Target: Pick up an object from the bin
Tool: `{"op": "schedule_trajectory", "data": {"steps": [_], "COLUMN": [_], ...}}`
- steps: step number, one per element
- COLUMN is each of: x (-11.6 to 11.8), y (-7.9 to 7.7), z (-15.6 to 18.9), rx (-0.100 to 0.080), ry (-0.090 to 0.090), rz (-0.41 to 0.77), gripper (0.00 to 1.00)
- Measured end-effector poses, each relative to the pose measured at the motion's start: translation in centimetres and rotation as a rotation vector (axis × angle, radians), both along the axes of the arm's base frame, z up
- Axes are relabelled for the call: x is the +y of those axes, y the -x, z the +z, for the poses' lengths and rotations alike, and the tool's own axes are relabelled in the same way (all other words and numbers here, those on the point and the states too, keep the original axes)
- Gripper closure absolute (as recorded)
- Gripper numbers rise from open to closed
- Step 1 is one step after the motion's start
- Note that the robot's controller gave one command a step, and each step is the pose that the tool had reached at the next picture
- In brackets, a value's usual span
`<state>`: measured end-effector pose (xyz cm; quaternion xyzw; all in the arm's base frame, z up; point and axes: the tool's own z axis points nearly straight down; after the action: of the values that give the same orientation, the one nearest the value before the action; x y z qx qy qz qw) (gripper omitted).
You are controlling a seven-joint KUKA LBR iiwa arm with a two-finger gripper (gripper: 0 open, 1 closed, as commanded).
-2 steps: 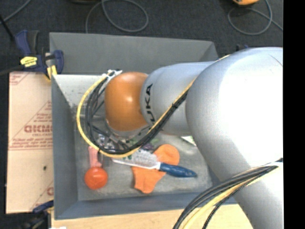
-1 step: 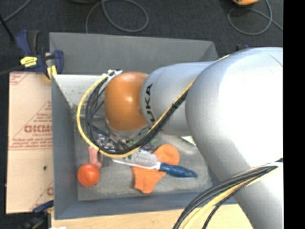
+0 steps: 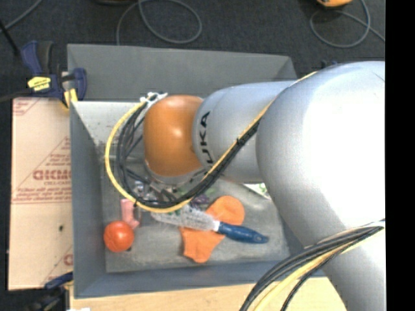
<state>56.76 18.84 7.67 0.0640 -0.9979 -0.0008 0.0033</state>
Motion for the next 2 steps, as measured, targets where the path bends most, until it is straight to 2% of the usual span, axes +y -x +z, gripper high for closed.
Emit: {"op": "schedule_trajectory", "data": {"steps": [1, 2], "x": [-2.2, -1.0], "y": [-1.2, 1.2], "z": [3.2, 7.4], "rx": [-0.01, 0.0], "ry": [-0.002, -0.001], "rz": [0.015, 0.043], "gripper": [1.0, 1.0]}}
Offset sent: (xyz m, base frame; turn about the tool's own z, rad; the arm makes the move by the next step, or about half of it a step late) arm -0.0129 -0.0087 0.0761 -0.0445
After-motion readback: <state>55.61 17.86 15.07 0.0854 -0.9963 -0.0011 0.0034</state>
